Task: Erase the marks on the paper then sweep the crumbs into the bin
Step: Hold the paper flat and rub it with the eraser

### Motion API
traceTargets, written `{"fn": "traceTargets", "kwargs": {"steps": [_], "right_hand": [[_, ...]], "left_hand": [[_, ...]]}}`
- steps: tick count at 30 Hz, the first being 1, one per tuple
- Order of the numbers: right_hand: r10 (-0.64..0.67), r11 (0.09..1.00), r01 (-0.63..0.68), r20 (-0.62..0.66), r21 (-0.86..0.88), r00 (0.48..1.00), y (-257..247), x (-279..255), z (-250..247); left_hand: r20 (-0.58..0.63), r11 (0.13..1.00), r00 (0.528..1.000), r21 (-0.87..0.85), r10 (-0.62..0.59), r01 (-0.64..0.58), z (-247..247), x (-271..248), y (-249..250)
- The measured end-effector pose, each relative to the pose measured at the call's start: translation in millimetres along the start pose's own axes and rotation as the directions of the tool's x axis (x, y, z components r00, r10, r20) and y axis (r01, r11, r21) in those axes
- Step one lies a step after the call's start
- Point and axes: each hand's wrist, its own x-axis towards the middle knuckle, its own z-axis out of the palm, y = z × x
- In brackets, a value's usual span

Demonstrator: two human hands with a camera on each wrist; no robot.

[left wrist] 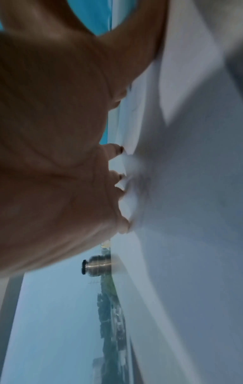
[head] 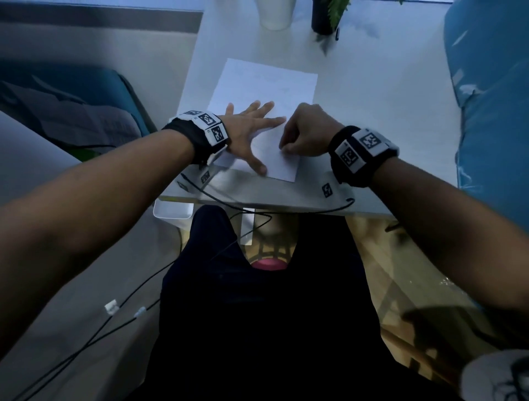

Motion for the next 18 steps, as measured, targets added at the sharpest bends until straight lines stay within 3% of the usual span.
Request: {"fn": "traceTargets", "kwargs": {"steps": [3, 6, 12, 18], "right_hand": [[0.034, 0.999, -0.036, 0.068, 0.028, 0.997, 4, -4, 0], [-0.024, 0.999, 0.02, 0.122, 0.034, 0.992, -2, -10, 6], [0.022, 1.0, -0.019, -0.157, 0.022, 0.987, 9, 13, -9], [-0.001, 1.0, 0.002, -0.177, 0.004, 0.984, 12, 19, 0]], "left_hand": [[-0.042, 0.997, 0.998, 0.051, -0.047, 0.05, -12, -7, -7], [-0.013, 0.995, 0.995, 0.024, -0.097, 0.097, -15, -8, -17], [-0.096, 0.988, 0.985, -0.068, -0.145, 0.139, -4, -15, -2], [-0.018, 0.985, 0.985, 0.026, -0.172, 0.173, 2, -9, 4]]}}
